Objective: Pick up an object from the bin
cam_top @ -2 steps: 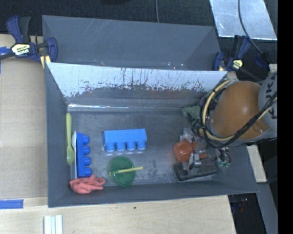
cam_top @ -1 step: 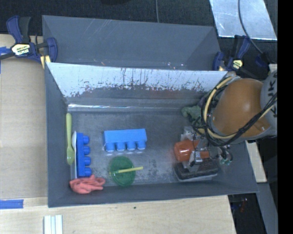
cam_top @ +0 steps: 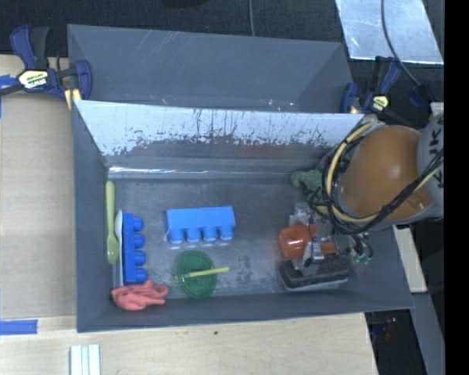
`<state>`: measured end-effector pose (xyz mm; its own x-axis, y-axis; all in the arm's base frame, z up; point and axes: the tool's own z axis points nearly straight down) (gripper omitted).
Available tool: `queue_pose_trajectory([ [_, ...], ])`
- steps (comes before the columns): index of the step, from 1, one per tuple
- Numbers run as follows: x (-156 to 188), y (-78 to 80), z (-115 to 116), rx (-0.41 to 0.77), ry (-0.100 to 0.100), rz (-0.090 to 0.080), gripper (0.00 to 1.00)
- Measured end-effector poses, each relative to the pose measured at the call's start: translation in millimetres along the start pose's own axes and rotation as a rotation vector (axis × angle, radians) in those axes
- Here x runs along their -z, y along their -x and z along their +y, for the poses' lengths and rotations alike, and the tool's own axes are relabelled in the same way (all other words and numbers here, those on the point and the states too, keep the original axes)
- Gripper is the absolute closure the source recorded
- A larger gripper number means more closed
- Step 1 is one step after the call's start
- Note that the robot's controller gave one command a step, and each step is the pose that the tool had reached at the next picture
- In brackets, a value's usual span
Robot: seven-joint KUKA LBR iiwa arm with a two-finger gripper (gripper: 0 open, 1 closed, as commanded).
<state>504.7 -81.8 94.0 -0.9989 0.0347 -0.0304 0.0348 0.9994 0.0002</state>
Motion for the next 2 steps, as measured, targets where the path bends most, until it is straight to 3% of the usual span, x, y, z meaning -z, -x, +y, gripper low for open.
queue_pose_trajectory([
  [1, 49.7, 6.3, 0.2, 0.025, 0.000, -0.002, 1.00],
  [2, 124.9, 17.9, 0.2, 0.034, 0.000, 0.003, 1.00],
])
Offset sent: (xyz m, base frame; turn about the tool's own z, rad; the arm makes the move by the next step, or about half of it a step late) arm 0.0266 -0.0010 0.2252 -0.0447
